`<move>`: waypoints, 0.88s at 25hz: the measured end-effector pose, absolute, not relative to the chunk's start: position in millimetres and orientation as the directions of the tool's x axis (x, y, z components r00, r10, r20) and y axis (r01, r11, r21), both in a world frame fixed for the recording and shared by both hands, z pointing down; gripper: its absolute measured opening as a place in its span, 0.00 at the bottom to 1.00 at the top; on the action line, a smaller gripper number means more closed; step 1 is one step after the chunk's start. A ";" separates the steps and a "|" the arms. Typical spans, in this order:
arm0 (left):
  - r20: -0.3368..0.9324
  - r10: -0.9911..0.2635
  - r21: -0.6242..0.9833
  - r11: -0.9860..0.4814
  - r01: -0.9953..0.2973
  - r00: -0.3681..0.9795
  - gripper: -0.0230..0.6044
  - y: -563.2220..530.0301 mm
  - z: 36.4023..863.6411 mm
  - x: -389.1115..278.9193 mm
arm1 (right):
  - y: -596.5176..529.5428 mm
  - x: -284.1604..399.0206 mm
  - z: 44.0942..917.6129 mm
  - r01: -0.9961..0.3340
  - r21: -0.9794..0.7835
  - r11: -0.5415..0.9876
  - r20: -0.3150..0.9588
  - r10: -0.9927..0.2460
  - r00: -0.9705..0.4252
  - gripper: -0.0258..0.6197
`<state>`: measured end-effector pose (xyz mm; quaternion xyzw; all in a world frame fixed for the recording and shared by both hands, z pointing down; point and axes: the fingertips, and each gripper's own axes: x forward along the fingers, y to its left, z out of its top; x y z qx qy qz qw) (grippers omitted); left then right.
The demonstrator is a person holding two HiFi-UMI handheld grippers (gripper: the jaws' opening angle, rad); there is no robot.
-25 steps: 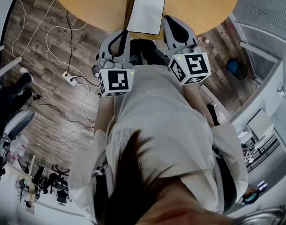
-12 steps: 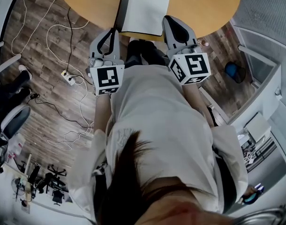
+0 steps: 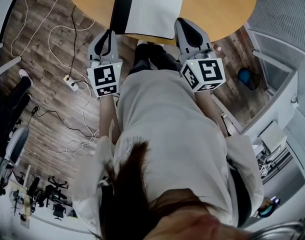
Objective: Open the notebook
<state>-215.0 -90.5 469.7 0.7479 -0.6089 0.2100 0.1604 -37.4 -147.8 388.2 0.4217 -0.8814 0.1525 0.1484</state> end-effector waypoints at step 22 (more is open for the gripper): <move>0.606 -0.791 0.094 -0.041 -0.995 0.090 0.10 -89.1 550.3 -269.7 | -139.8 -47.4 393.0 -0.788 -0.121 0.603 0.413 -0.691 -0.593 0.04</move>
